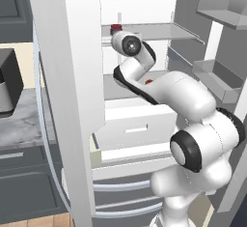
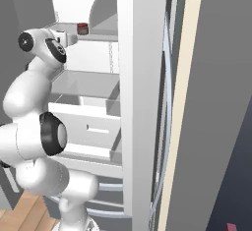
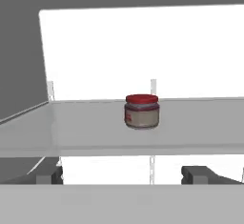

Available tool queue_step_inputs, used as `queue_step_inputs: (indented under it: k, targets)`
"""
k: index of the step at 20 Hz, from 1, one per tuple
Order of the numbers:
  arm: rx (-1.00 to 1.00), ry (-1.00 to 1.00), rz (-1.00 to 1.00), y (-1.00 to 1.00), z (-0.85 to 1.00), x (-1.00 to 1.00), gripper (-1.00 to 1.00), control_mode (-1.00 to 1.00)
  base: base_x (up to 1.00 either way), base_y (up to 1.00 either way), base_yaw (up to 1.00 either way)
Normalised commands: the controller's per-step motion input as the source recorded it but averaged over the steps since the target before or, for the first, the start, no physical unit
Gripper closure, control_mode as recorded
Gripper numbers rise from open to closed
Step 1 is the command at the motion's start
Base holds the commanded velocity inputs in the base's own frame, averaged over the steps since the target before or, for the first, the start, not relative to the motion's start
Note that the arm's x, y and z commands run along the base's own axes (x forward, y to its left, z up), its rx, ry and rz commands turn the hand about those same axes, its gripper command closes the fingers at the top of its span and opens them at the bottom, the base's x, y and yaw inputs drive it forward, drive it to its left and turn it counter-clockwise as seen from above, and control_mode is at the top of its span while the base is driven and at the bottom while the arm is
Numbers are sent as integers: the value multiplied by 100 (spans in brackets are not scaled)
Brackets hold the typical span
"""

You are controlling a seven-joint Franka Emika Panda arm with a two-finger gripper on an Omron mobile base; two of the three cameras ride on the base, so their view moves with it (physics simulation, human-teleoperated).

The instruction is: Move the jam and mango from the second highest shelf to the top shelf to make space. Then, place the pitcher from the counter on the cleared second highest shelf.

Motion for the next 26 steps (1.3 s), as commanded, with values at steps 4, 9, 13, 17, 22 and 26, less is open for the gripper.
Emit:
queue_step_inputs:
  k: [4,9,13,17,22,26]
  targets:
    - [0,21,-5,-38,14,-100,-100,-100,0,0,0]
    - [0,28,0,-43,-13,-64,-100,-100,0,0,0]
    - [-3,31,0,-35,-40,-12,-100,-100,0,0,0]
    - [-8,24,0,-29,-47,0,-100,-100,0,0,0]
    - [-11,14,0,-29,-66,0,-100,-100,0,0,0]
    - [-17,8,0,-21,-82,5,-100,-100,0,0,0]
